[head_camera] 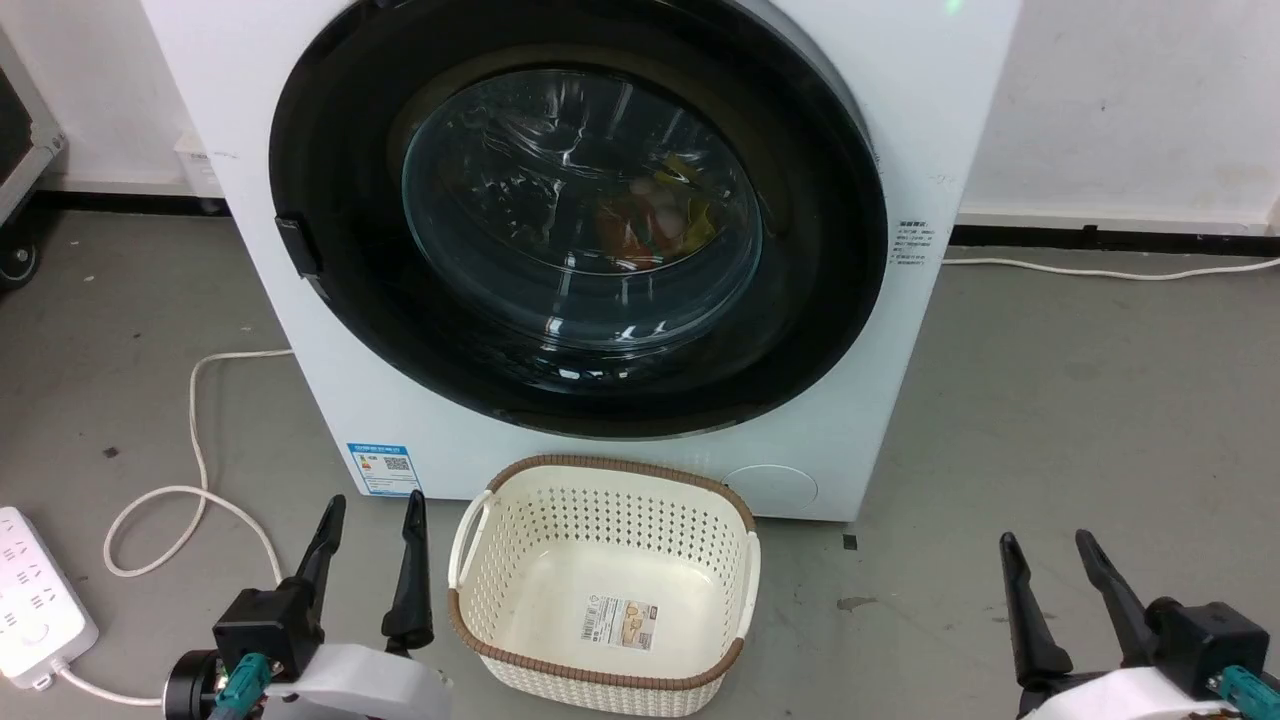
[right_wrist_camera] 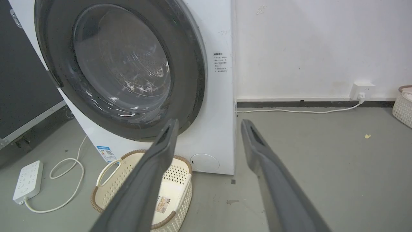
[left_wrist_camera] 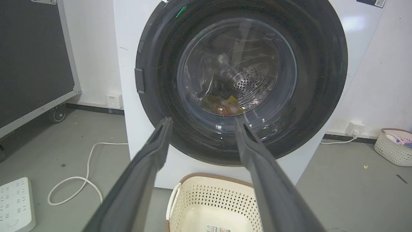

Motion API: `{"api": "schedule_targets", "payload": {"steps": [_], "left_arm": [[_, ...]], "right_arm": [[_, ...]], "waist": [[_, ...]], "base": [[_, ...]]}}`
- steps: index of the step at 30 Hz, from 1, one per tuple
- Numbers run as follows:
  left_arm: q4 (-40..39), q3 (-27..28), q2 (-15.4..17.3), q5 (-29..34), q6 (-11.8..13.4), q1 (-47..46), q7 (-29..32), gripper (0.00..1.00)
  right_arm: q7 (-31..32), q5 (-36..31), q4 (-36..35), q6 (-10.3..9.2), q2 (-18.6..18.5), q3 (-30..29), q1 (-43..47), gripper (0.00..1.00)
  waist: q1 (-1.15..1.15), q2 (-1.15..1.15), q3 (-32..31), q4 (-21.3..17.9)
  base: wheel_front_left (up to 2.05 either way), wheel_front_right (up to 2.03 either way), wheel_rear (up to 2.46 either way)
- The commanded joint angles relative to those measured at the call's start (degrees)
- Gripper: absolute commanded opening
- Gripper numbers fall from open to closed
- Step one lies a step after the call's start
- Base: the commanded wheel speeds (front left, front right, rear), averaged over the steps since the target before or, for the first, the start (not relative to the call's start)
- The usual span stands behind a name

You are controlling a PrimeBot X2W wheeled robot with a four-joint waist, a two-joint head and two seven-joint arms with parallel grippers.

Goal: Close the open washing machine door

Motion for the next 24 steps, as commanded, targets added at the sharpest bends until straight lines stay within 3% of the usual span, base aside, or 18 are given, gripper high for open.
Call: {"api": "schedule_targets", "payload": {"steps": [1,22,23,24], "left_arm": [[0.1,-0.1,0.4,-0.2,0.2,0.4,0.2,1.00],[0.7,-1.0,0.8,-1.1,1.1,-0.7,0.5,1.00],[0.7,-1.0,0.5,-1.0,1.0,-0.1,0.4,0.00],[0.7,-1.0,0.5,-1.0,1.0,-0.1,0.4,0.00]], "right_arm": [[0.3,-0.5,-0.5,-0.04,-0.1,0.3,1.1,1.00],[0.9,0.1,-1.3,-0.04,0.0,1.9,0.7,1.00],[1.2,-0.1,-1.2,0.00,0.0,1.9,0.5,0.00],[1.2,-0.1,-1.2,0.00,0.0,1.9,0.5,0.00]], "waist": [[0.00,0.00,0.0,0.0],[0.00,0.00,0.6,0.5],[0.00,0.00,0.6,0.4],[0.00,0.00,0.6,0.5]], "base": [[0.00,0.00,0.00],[0.00,0.00,0.00],[0.00,0.00,0.00],[0.00,0.00,0.00]]}}
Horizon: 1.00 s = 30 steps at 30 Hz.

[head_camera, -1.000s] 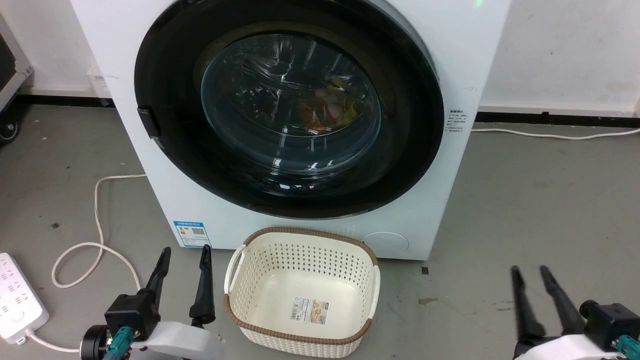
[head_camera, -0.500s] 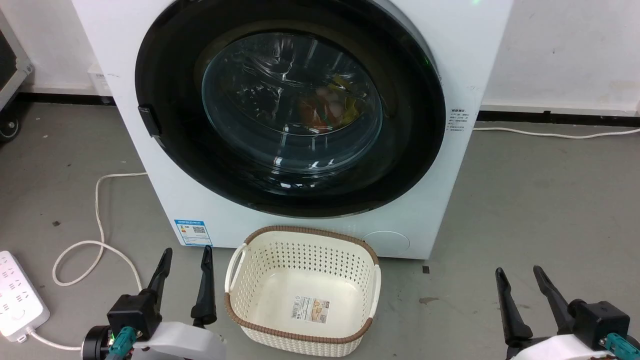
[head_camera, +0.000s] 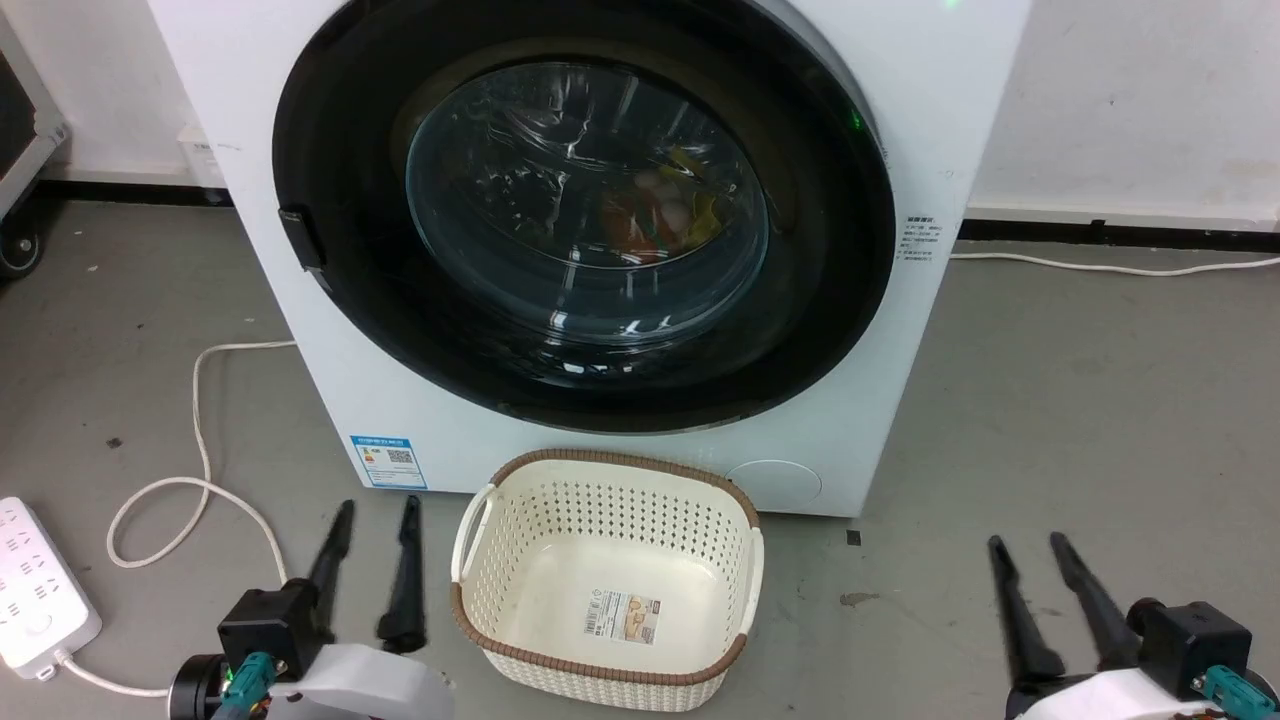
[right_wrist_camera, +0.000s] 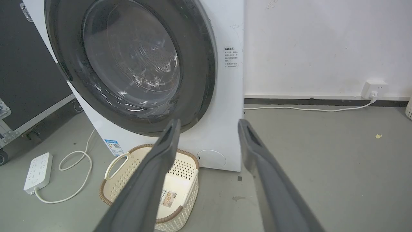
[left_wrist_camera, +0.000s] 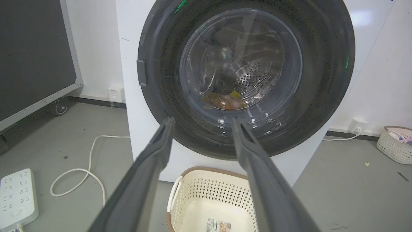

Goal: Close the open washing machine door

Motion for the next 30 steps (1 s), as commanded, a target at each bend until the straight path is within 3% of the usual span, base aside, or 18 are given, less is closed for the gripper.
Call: {"api": "schedule_targets", "payload": {"steps": [1,30], "left_arm": [[0.0,0.0,0.0,0.0,0.0,0.0,0.0,0.00],[-1.7,0.5,-0.5,2.7,0.2,0.3,2.6,0.00]], "right_arm": [[0.0,0.0,0.0,0.00,0.0,0.0,0.0,0.00],[1.4,-2.0,-0.6,-0.01,0.0,0.3,-0.9,0.00]], "waist": [[0.00,0.00,0.0,0.0],[0.00,0.00,0.4,0.5]], "base": [[0.00,0.00,0.00],[0.00,0.00,0.00]]}}
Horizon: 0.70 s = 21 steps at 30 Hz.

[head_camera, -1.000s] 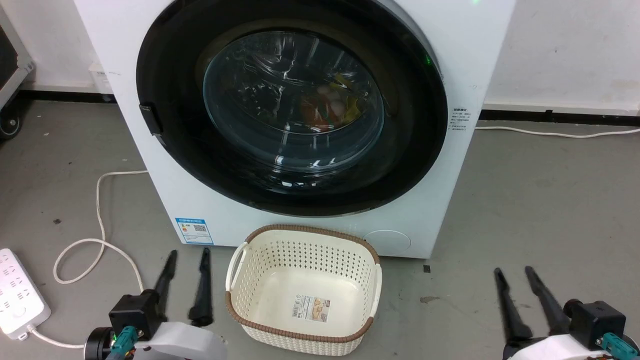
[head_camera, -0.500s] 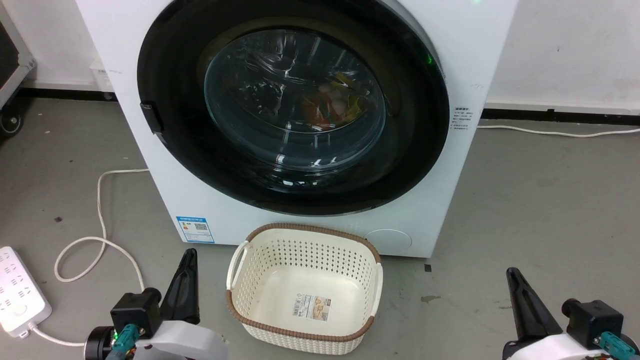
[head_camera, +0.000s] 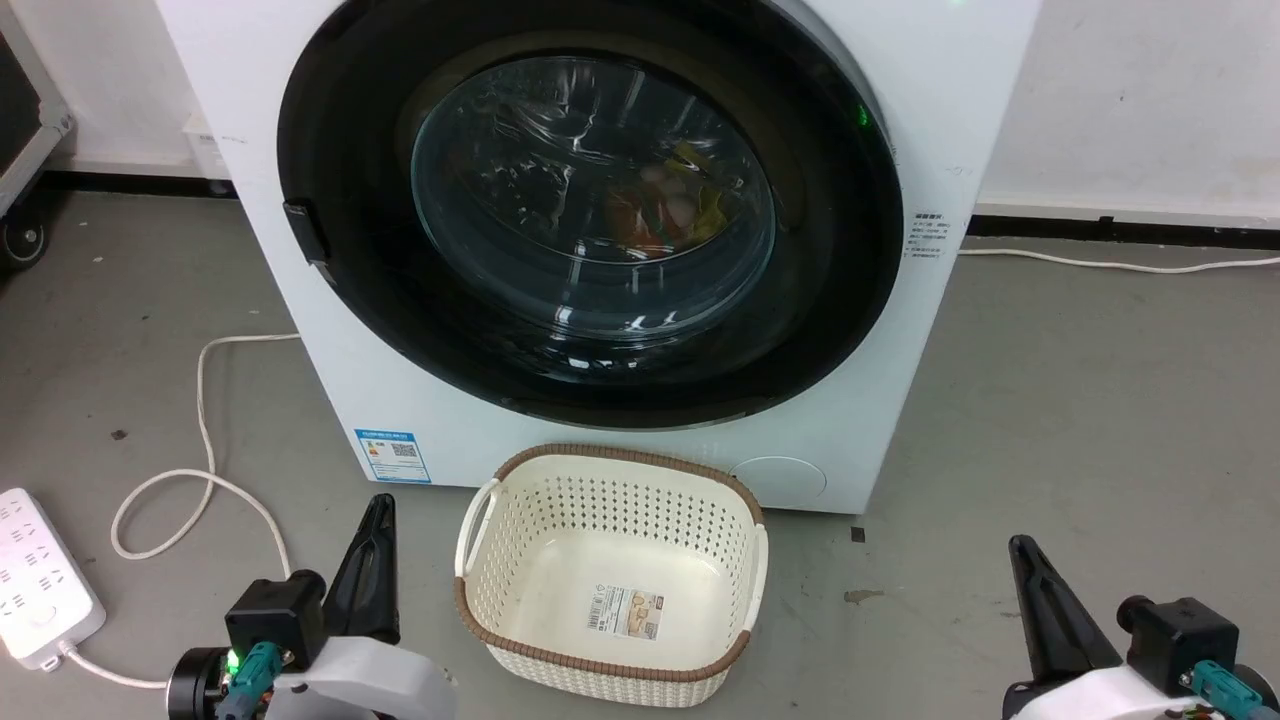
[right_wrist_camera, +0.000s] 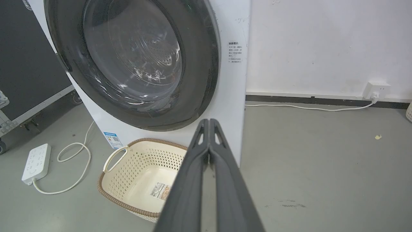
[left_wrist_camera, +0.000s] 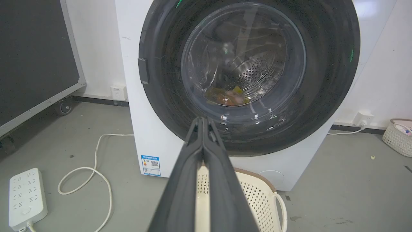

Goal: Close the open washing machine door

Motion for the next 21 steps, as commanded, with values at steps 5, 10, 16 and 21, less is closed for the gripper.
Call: {"api": "schedule_targets", "payload": {"steps": [5,10,16,21], "left_arm": [[-0.6,0.1,-0.2,1.0,0.3,0.3,0.8,0.00],[-1.0,0.2,-0.2,1.5,0.3,0.4,1.2,0.00],[-1.3,0.3,-0.3,2.0,0.4,0.4,1.7,0.00],[-1.6,0.4,-0.4,2.5,0.4,0.5,2.2,0.00]], "right_arm": [[0.5,-0.8,-0.6,-0.01,0.0,0.2,-1.0,0.00],[0.7,-1.2,-0.7,-0.01,0.0,0.2,-1.1,0.00],[1.0,-1.5,-0.8,-0.01,0.0,0.3,-1.3,0.00],[1.2,-1.9,-0.9,-0.02,0.0,0.4,-1.5,0.00]], "waist": [[0.00,0.00,0.1,0.1],[0.00,0.00,0.2,0.2],[-0.01,0.00,0.3,0.3],[-0.01,0.00,0.3,0.3]], "base": [[0.00,0.00,0.00],[0.00,0.00,0.00],[0.00,0.00,0.00],[0.00,0.00,0.00]]}}
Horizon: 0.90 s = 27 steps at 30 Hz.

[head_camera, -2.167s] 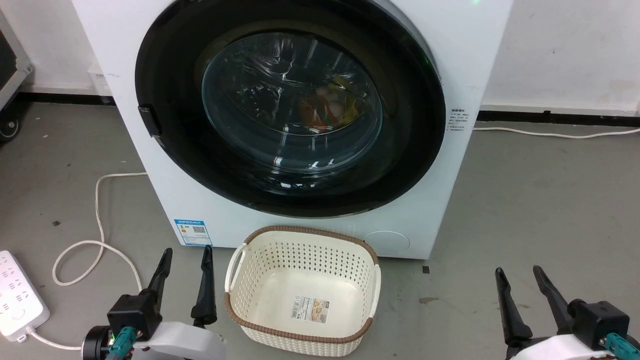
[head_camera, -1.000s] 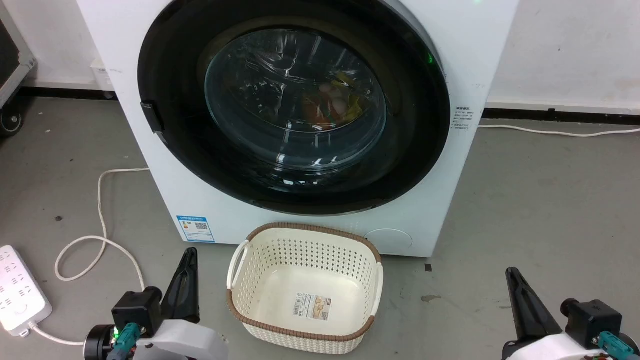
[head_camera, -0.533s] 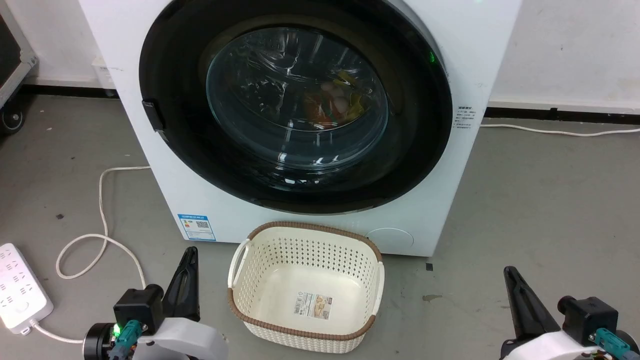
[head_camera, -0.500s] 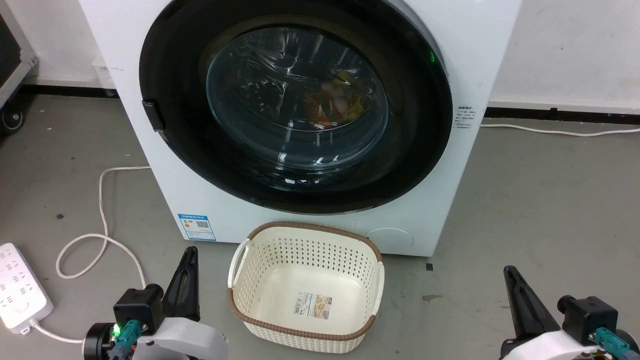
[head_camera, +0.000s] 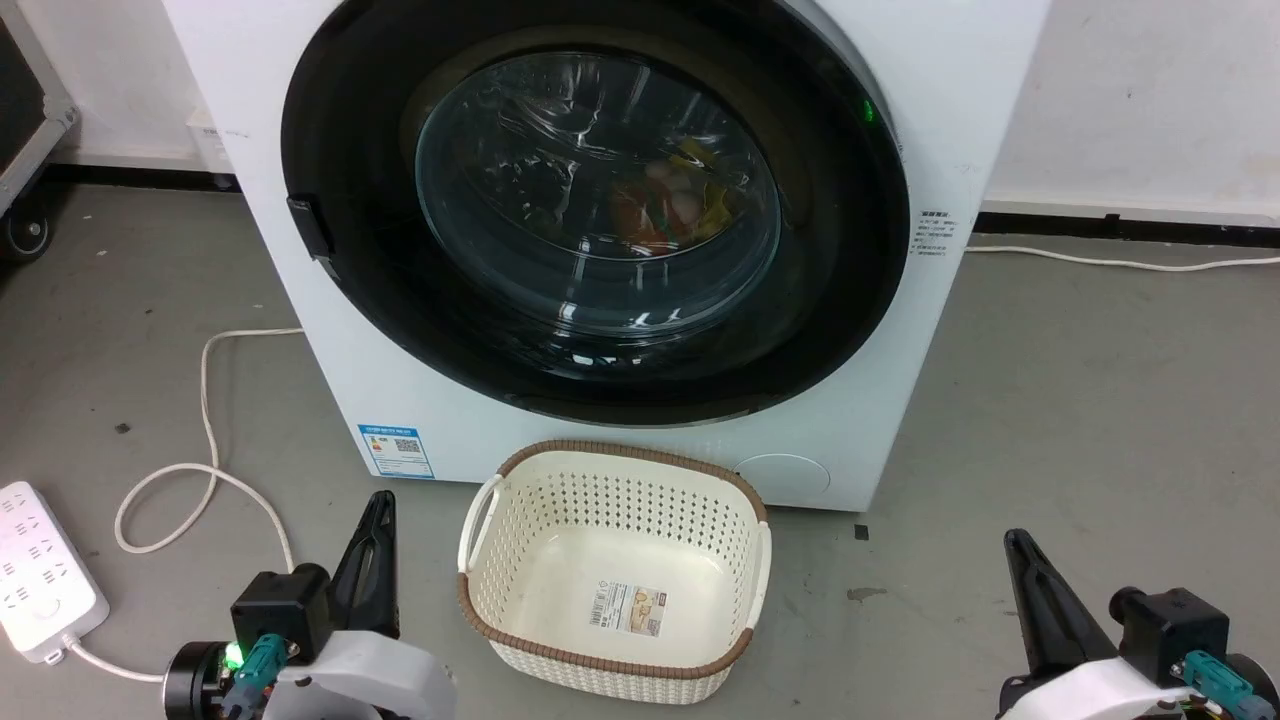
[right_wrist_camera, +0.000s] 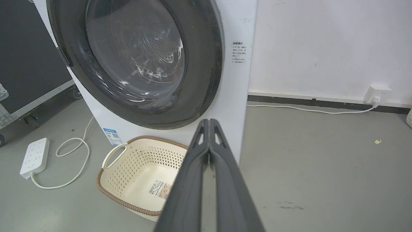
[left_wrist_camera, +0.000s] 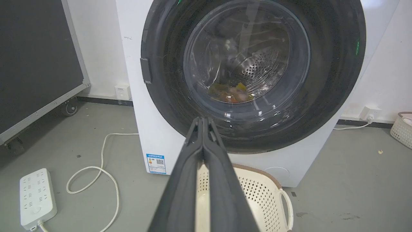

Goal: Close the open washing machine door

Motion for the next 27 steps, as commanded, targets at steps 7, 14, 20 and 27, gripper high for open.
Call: {"api": "schedule_targets", "payload": {"steps": [7,14,20,27], "left_arm": [[-0.7,0.2,-0.3,1.2,0.3,0.6,1.0,0.00],[-1.2,0.3,-0.4,1.9,0.4,0.6,1.7,0.00],[-1.6,0.4,-0.5,2.5,0.4,0.7,2.2,0.00],[-2.0,0.5,-0.6,3.2,0.5,0.8,2.9,0.00]], "right_arm": [[0.5,-0.9,-0.6,-0.02,0.0,0.2,-1.2,0.00],[0.9,-1.4,-0.8,-0.02,0.0,0.3,-1.4,0.00],[1.2,-1.9,-0.9,-0.02,0.0,0.4,-1.6,0.00],[1.5,-2.4,-1.1,-0.03,0.0,0.4,-1.8,0.00]], "waist": [[-0.01,0.00,0.1,0.1],[-0.01,0.00,0.2,0.2],[-0.01,0.00,0.3,0.3],[-0.01,0.00,0.4,0.4]], "base": [[0.00,0.00,0.00],[0.00,0.00,0.00],[0.00,0.00,0.00],[0.00,0.00,0.00]]}}
